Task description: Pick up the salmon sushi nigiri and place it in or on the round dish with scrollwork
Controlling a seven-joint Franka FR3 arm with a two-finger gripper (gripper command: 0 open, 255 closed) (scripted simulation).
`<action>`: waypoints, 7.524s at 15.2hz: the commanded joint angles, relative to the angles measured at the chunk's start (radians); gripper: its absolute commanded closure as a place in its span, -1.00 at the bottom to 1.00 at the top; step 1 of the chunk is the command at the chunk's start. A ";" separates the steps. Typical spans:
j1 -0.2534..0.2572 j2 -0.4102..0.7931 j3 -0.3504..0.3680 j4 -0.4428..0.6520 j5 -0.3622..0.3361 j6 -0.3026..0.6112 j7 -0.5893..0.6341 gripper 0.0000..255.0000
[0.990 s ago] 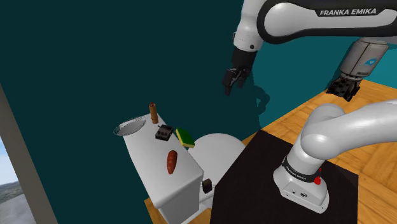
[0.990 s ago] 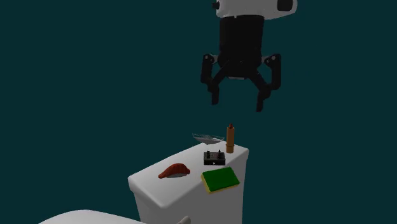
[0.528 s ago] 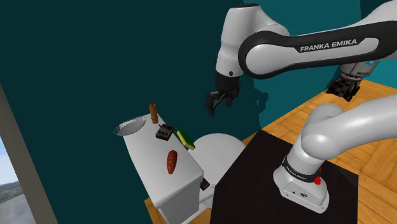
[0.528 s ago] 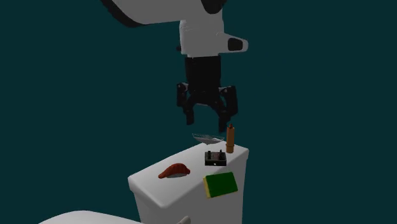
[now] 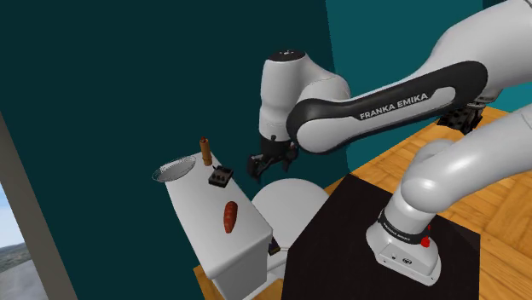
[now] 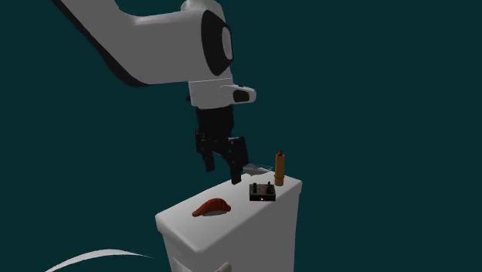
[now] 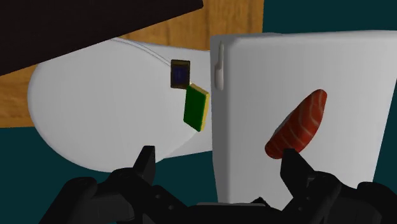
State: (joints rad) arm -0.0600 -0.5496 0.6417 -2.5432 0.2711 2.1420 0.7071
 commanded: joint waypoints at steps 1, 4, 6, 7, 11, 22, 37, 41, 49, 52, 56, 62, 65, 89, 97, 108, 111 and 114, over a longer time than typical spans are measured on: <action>-0.033 0.072 0.073 0.026 -0.019 0.048 0.091 -1.00; -0.107 0.201 0.195 0.075 -0.089 0.118 0.246 -1.00; -0.172 0.304 0.286 0.117 -0.174 0.158 0.371 -1.00; -0.209 0.364 0.334 0.140 -0.236 0.174 0.446 -1.00; -0.271 0.701 0.440 0.264 -0.644 0.166 0.847 -1.00; -0.067 0.953 0.240 0.352 -0.917 0.184 1.086 -1.00; -0.067 0.953 0.240 0.353 -0.916 0.183 1.086 1.00; -0.084 0.930 0.261 0.353 -0.888 0.170 1.065 1.00; -0.151 0.833 0.340 0.363 -0.769 0.111 0.978 1.00; -0.175 0.796 0.367 0.370 -0.723 0.088 0.944 1.00; -0.205 0.745 0.399 0.384 -0.661 0.054 0.898 1.00; -0.241 0.672 0.432 0.411 -0.573 0.003 0.830 1.00; -0.192 0.815 0.371 0.526 -0.701 -0.047 0.866 1.00; 0.154 1.368 0.060 1.316 -1.041 -0.220 0.895 -1.00; 0.263 1.188 -0.080 0.939 -1.306 0.045 1.622 -1.00; 0.270 1.233 -0.106 0.963 -1.330 0.070 1.628 -1.00; 0.271 1.229 -0.107 0.964 -1.324 0.068 1.622 1.00; 0.270 1.233 -0.110 0.958 -1.330 0.076 1.629 1.00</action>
State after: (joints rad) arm 0.2097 0.6253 0.5387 -1.5997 -1.0633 2.2240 2.3398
